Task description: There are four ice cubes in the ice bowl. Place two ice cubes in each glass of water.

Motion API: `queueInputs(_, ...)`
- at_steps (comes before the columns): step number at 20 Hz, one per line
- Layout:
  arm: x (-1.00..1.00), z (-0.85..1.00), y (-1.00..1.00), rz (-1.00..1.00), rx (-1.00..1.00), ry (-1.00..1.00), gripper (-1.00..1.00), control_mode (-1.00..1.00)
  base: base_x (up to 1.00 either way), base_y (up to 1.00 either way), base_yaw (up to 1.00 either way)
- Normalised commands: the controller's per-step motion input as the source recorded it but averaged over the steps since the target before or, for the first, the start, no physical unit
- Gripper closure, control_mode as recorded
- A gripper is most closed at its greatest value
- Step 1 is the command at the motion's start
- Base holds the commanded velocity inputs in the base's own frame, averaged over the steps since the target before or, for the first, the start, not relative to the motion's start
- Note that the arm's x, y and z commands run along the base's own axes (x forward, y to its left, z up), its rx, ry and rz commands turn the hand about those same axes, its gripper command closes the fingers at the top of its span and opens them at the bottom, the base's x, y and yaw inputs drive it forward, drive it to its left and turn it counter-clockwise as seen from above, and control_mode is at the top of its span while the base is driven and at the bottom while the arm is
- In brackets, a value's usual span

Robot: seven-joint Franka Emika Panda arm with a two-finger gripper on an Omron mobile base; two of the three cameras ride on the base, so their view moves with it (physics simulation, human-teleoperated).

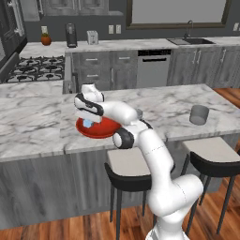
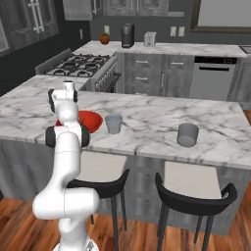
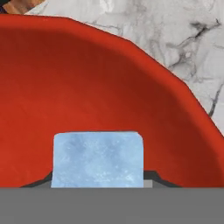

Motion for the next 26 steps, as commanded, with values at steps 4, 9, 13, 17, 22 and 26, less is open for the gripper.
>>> queueInputs(4, 0.0, 0.19, -0.23, -0.21, 0.0, 0.0, 1.0, -1.0, 0.0, 0.0, 0.0)
queueInputs(9, -0.06, 0.42, -0.73, -0.23, 0.01, 0.0, 1.0, -1.0, 0.0, 0.0, 0.0)
queueInputs(13, -0.39, 0.54, -0.99, -0.16, 0.04, -0.12, 1.0, -1.0, 0.0, 0.0, 0.0)
queueInputs(17, -0.54, 0.59, -1.0, -0.14, 0.08, -0.19, 1.0, -1.0, 0.0, 0.0, 0.0)
queueInputs(22, -0.58, 0.51, -1.0, -0.17, 0.05, -0.14, 1.0, -1.0, 0.0, 0.0, 0.0)
queueInputs(26, -0.69, 0.35, -1.0, -0.25, 0.01, -0.11, 1.0, -1.0, 0.0, 0.0, 0.0)
